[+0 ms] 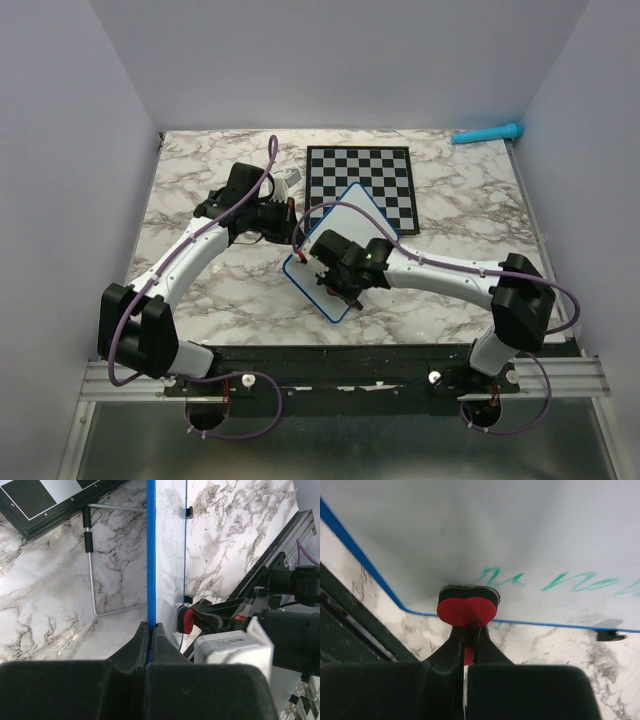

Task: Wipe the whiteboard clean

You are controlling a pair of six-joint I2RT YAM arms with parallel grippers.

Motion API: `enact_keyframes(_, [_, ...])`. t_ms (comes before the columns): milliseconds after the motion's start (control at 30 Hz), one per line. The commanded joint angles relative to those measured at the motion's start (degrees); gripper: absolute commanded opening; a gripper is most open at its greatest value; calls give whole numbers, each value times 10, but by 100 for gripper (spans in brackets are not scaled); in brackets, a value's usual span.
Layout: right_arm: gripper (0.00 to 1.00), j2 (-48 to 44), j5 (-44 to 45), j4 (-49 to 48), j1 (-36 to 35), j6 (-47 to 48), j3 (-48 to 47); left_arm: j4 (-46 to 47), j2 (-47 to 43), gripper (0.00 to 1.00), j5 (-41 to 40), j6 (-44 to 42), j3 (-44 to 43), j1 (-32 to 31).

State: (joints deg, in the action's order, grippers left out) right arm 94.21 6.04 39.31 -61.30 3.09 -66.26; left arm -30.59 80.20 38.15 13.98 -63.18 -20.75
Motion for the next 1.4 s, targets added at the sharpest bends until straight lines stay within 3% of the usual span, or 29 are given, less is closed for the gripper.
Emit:
enact_keyframes(0, [1,20,17,-42,32,13,-90,-9,0,0,22,-2,2,-7])
enact_keyframes(167, [1,31,10,-43,50,27,-117,-8,-1,0,21,-1,3,-7])
enact_keyframes(533, [1,-9,-45,-45,50,51,48,-8,0,0,26,-3,2,-7])
enact_keyframes(633, [1,-7,-34,-44,50,59,31,-6,2,0,27,-1,4,-7])
enact_keyframes(900, [1,38,-18,-21,96,73,-147,-13,2,0,26,-5,1,-7])
enact_keyframes(1000, [1,43,-19,-21,111,87,-155,-13,1,0,25,-6,1,-7])
enact_keyframes(1367, [1,-17,-71,-25,114,82,32,-11,3,0,29,-8,2,-7])
